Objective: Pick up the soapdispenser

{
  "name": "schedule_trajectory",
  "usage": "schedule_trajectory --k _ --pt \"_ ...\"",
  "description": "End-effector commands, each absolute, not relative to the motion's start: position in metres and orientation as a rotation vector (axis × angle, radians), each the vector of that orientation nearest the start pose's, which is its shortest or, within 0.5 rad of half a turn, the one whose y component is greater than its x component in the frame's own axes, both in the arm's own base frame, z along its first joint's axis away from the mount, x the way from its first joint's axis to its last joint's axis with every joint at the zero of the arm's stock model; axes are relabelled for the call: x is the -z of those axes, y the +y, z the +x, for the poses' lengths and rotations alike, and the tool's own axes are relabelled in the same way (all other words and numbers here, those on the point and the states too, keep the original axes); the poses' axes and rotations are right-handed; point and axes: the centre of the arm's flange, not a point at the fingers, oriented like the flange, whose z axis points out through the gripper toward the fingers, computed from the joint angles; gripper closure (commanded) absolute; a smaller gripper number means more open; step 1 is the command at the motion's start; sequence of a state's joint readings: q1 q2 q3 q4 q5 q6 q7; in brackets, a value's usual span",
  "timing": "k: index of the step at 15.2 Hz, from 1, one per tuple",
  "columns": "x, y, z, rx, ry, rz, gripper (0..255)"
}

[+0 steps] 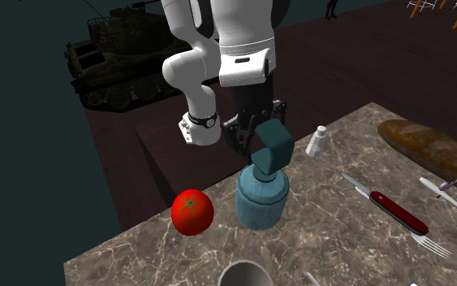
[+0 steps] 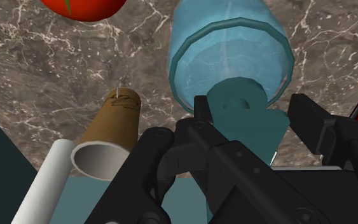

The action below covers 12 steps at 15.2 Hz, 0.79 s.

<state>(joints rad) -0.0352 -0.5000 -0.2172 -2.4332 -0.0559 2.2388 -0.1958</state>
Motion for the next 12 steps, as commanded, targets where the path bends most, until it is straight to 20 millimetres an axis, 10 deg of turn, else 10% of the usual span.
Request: schedule_trajectory --k 1,12 --pt "-0.509 -0.116 0.412 0.470 0.029 -3.115 255" --pt "-0.562 -0.116 0.412 0.470 0.029 -3.115 255"
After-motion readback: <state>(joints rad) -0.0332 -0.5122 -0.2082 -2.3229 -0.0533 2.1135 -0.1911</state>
